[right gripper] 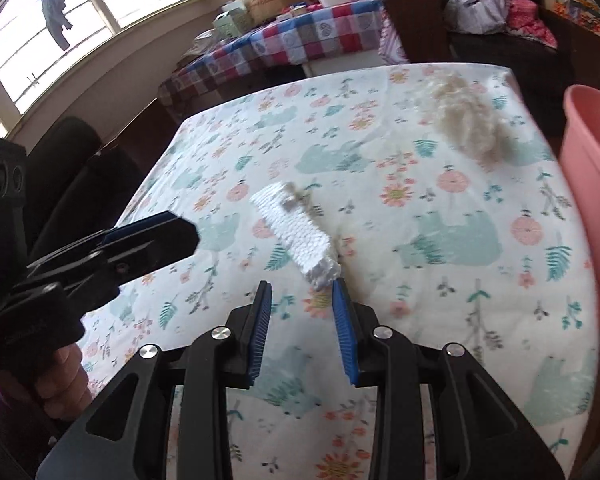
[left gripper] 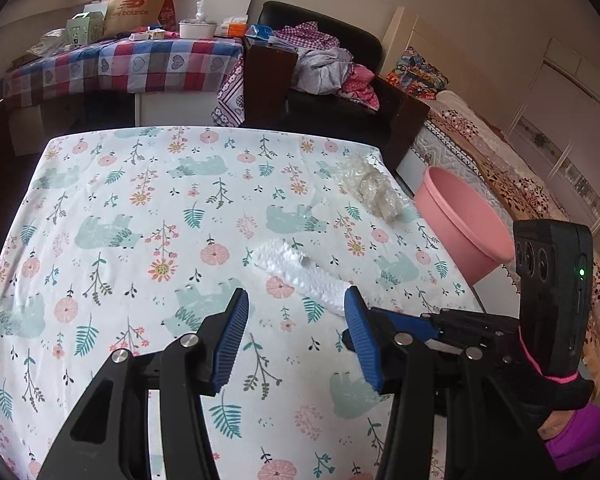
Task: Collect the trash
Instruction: 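Grasp the white foam strip with the left gripper while the right grasps the clear plastic bag, then carry the foam strip and clear bag over the pink bucket and open both grippers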
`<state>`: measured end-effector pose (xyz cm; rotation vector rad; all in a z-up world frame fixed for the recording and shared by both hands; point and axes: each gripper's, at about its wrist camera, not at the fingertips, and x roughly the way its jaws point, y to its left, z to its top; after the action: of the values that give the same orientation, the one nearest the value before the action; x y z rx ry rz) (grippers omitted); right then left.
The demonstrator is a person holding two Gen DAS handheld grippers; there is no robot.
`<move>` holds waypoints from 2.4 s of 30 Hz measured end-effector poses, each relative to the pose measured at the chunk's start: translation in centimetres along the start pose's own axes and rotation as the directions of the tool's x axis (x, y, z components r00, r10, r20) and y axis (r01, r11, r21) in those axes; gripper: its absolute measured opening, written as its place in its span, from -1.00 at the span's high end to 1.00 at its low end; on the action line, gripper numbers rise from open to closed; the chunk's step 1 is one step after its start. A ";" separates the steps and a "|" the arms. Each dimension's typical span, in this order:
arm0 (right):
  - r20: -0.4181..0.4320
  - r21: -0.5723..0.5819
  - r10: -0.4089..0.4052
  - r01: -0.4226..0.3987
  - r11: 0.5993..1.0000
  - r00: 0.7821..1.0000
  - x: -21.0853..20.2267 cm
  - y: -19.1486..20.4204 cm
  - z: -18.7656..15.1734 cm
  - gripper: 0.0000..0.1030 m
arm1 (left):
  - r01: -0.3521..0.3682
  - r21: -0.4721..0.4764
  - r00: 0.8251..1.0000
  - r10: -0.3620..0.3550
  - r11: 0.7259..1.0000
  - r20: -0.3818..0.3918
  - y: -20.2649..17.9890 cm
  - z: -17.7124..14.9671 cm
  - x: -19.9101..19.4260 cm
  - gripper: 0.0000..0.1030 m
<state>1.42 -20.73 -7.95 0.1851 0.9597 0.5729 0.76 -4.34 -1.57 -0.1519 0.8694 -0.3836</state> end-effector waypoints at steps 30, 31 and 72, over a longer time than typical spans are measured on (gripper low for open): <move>0.219 0.121 -0.258 0.236 0.964 0.941 -6.3 -9.3 4.8 0.34 | -0.174 -0.013 0.980 0.172 0.985 -0.098 -1.2 -0.3 5.3 0.56; 0.218 0.126 -0.260 0.237 0.963 0.941 -6.1 -9.6 5.3 0.19 | -0.172 -0.018 0.981 0.169 0.985 -0.095 -0.9 -0.3 5.2 0.56; 0.356 0.244 -0.306 0.229 0.942 0.883 -14.0 -9.3 -0.5 0.72 | -0.001 0.120 0.997 -0.009 0.993 0.082 -9.6 3.0 1.5 0.56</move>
<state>-1.67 -36.11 -1.84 0.3232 0.6337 0.1700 1.38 -13.80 1.96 -0.0578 0.7624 -0.4298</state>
